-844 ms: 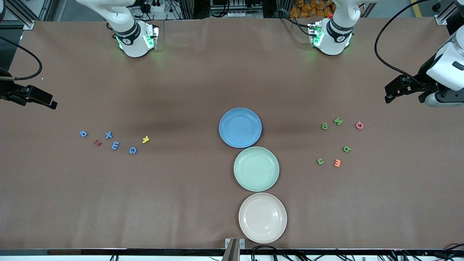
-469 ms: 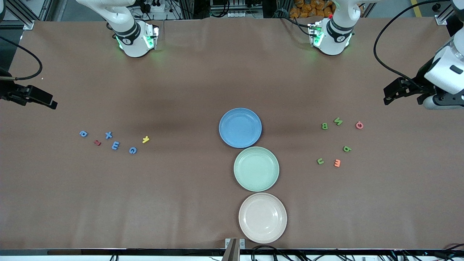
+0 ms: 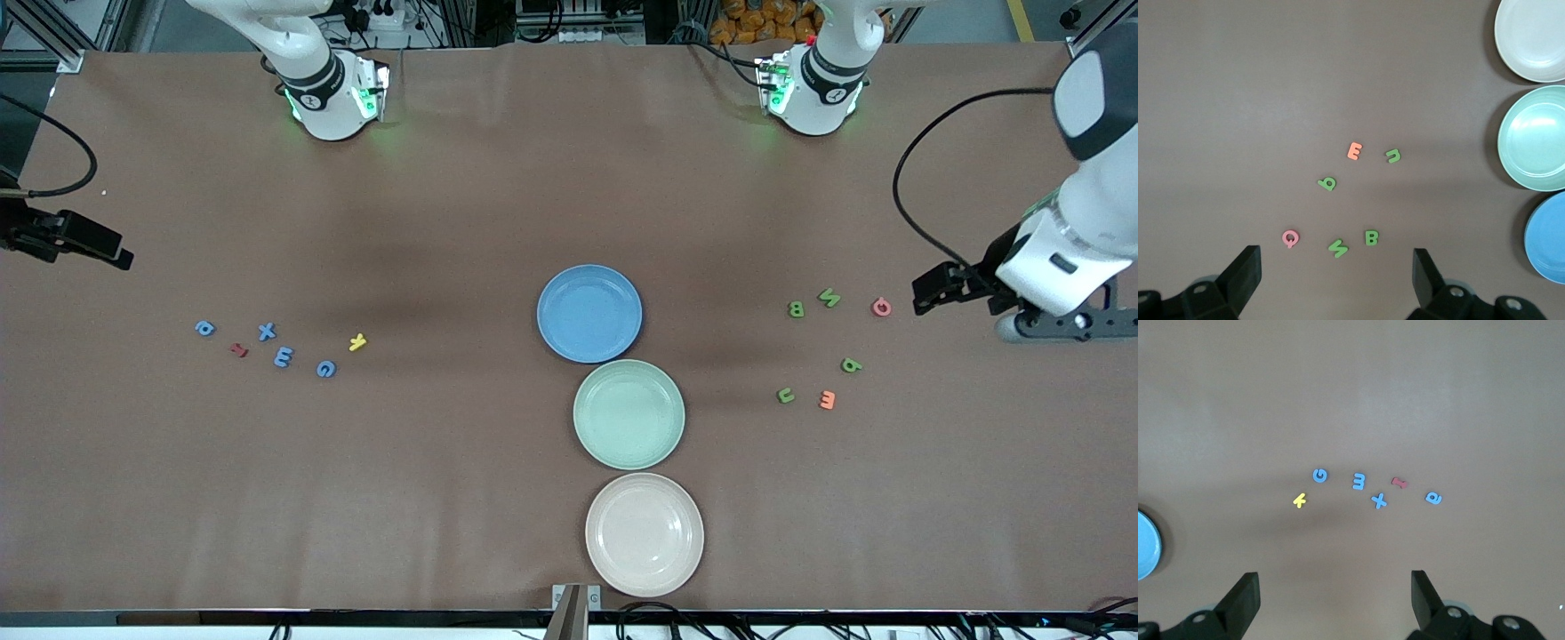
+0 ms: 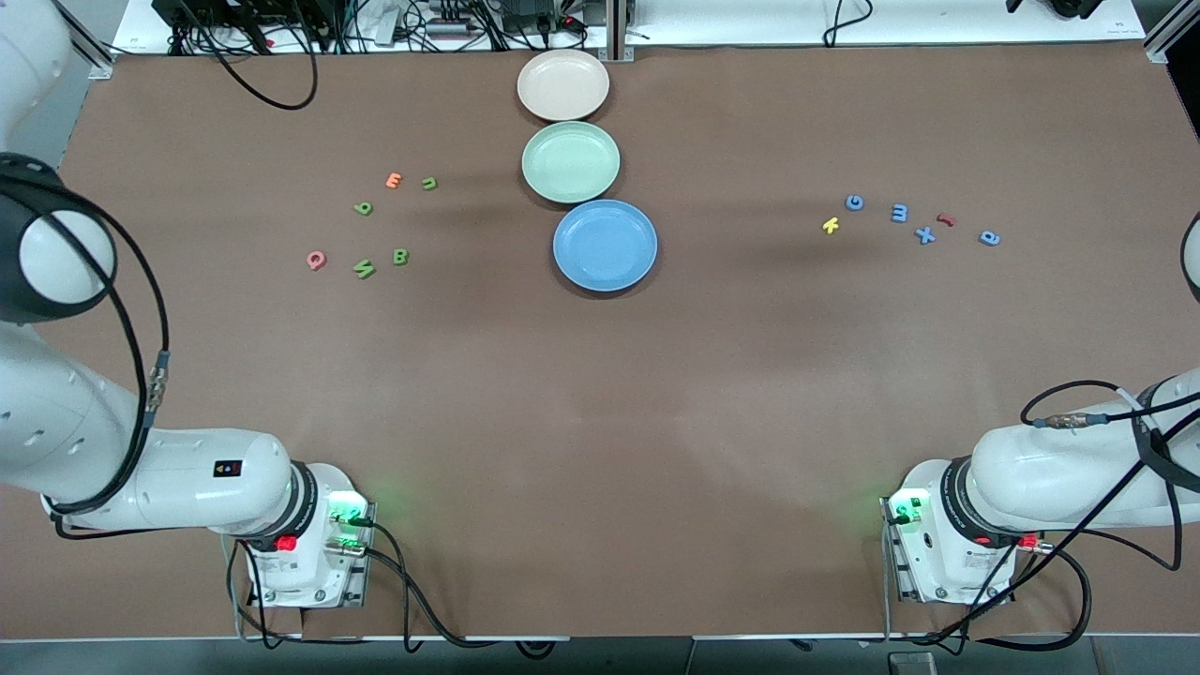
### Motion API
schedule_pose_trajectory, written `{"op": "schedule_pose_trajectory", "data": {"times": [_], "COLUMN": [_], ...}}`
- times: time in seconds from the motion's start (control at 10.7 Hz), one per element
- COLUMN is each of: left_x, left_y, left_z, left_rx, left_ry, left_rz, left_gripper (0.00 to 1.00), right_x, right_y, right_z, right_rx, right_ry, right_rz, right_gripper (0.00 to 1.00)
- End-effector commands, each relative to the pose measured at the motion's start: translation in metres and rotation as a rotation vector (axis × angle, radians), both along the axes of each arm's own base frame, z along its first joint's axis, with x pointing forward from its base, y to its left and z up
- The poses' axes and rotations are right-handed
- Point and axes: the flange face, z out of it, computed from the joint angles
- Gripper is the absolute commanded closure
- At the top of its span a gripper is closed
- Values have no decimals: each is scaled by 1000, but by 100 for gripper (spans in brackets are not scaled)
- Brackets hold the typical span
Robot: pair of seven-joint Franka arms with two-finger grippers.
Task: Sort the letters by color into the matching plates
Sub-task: 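Reach the right gripper to blue G while the left gripper reaches green B, then grasp the blue G with the right gripper while the left gripper grasps green B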
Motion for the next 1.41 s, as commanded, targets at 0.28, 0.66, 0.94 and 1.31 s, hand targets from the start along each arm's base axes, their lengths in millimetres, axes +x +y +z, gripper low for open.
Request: {"op": "schedule_pose_trajectory", "data": {"times": [0.28,0.66,0.94,1.31], "left_x": [-30,-71,-98,-118], "left_y": [-17,-33,-32,-38], "left_z": [-90,-165,-218,-279], "left_rx": [-11,-12,-19,-31], "left_ry": [26,-10,-36,-7], "left_rz": [20,-10,-10,-24], "left_gripper": [0,0,0,0], "right_x": [15,36,39,54], "right_y": [-24,-11,8,36], "right_z": [-96,-177,-235,-302], "right_rx": [16,16,73,93], "right_ry": [-55,-18,-75,-96], "right_rz": [-1,-84,-131,-276], "right_gripper": [0,0,0,0]}}
